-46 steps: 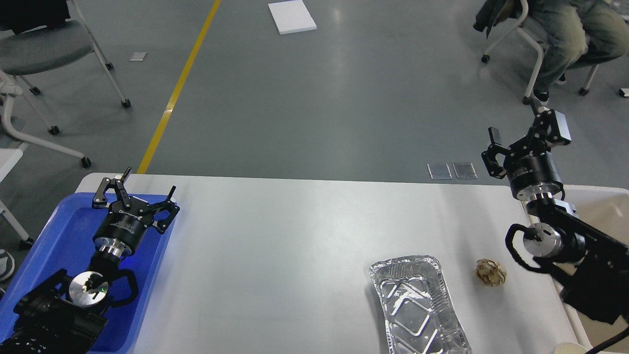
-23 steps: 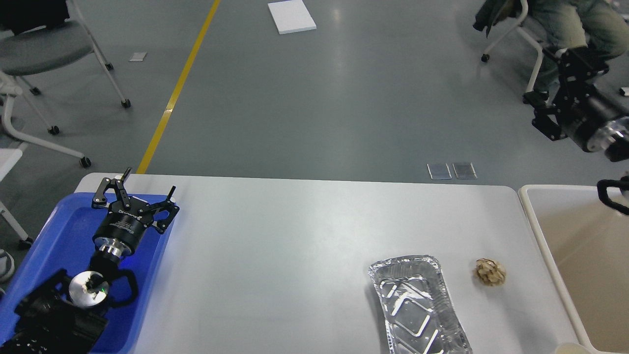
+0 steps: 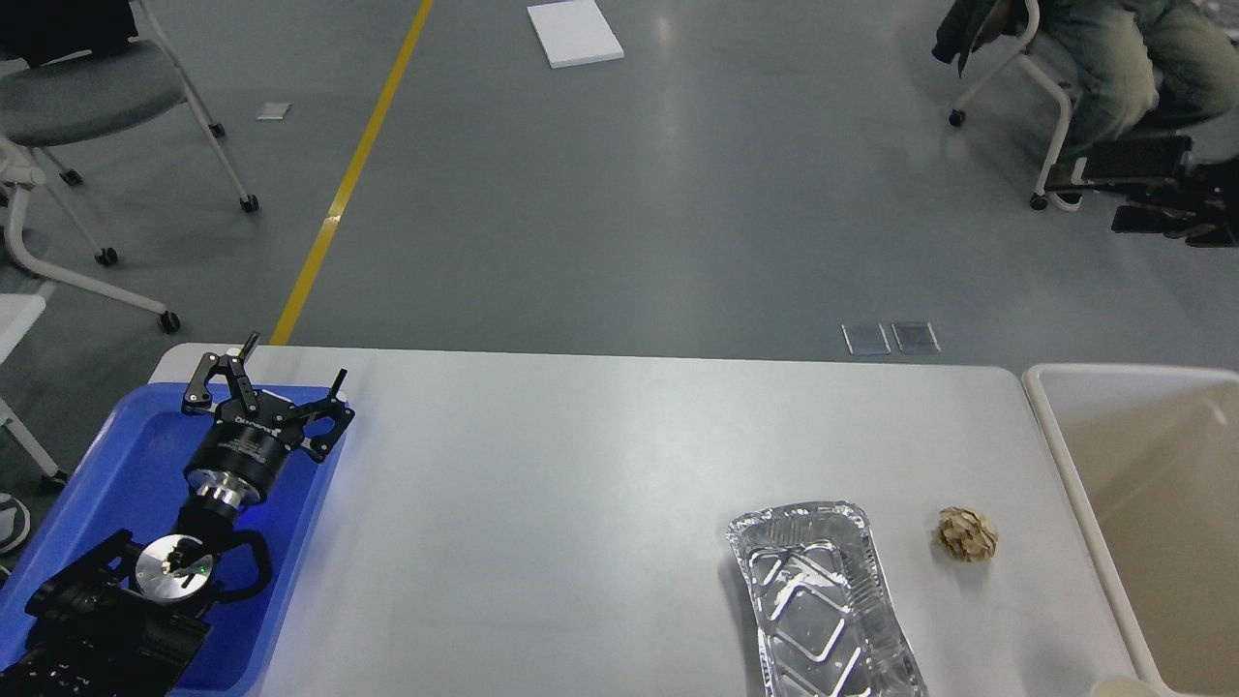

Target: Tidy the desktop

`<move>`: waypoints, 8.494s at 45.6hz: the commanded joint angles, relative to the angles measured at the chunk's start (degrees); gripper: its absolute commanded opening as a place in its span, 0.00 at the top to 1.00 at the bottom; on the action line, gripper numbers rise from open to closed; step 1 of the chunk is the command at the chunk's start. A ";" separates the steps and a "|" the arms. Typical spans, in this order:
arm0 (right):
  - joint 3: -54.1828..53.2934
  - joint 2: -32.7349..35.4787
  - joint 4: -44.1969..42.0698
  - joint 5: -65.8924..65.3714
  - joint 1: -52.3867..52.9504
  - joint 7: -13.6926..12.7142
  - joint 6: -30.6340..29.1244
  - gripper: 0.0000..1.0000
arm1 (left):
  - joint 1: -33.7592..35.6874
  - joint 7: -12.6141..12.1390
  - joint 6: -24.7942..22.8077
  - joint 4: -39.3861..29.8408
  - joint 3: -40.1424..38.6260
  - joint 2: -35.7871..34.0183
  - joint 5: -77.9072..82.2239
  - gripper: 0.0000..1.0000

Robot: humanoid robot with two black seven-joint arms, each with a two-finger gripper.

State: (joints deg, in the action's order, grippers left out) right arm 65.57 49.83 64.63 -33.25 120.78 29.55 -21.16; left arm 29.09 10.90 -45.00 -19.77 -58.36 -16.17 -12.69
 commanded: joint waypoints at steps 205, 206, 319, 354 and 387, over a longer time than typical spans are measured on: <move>-13.97 18.37 12.98 -30.74 -45.28 -12.50 5.87 0.01 | 0.00 0.09 0.00 0.00 0.00 0.00 -0.05 0.00; -14.32 18.28 12.98 -30.74 -45.54 -12.50 5.95 0.01 | 0.00 0.09 0.00 0.00 0.00 0.00 -0.05 0.00; -27.42 24.09 18.51 -38.12 -22.44 -11.97 -21.54 1.00 | 0.00 -0.09 0.00 0.00 0.00 0.00 0.04 0.00; -23.22 5.46 8.67 -34.53 -0.20 -11.97 -23.84 1.00 | 0.00 -0.09 0.00 0.00 0.00 0.00 0.04 0.00; -1.93 -0.27 -19.71 -15.97 -8.88 -11.53 -23.84 1.00 | 0.00 0.00 0.00 0.00 0.09 0.00 0.04 0.00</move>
State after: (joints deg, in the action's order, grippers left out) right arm 61.51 48.05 57.28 -52.79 121.29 17.96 -44.98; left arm 29.09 10.82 -45.00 -19.78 -58.33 -16.17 -12.66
